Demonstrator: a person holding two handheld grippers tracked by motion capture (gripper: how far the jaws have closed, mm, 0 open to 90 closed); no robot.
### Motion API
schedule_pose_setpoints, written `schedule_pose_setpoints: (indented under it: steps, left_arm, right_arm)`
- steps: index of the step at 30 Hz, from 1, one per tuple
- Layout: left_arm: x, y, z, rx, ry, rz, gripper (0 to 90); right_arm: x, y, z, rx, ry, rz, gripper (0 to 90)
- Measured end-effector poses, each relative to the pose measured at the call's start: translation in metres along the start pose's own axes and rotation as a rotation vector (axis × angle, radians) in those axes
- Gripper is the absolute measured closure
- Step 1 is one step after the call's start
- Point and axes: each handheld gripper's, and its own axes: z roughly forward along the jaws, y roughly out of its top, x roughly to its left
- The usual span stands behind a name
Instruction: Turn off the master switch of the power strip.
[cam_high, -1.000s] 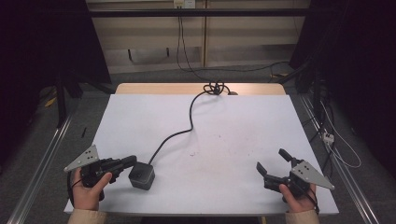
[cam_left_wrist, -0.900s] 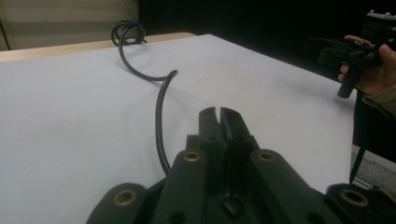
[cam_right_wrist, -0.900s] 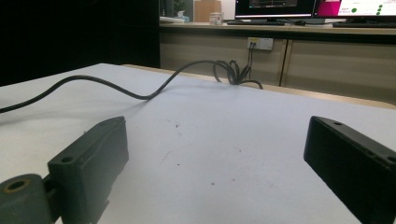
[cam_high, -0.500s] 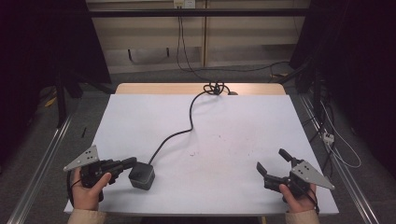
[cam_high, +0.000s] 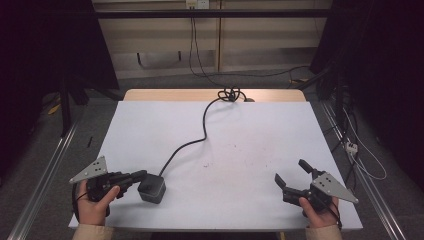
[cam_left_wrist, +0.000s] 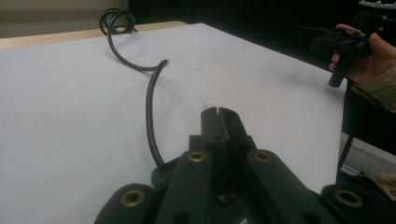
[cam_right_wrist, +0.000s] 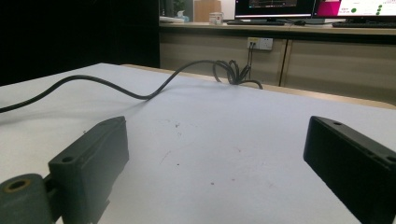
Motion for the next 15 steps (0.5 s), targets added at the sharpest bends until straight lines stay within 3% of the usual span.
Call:
schedule_pose_setpoints:
  steps: [15]
  left_arm:
    - [-0.0012,-0.0011,0.0042,0.066,-0.009,0.021,90.0]
  right_arm:
    - [0.0000,-0.0001,-0.0001,0.001,0.000,0.000,6.0]
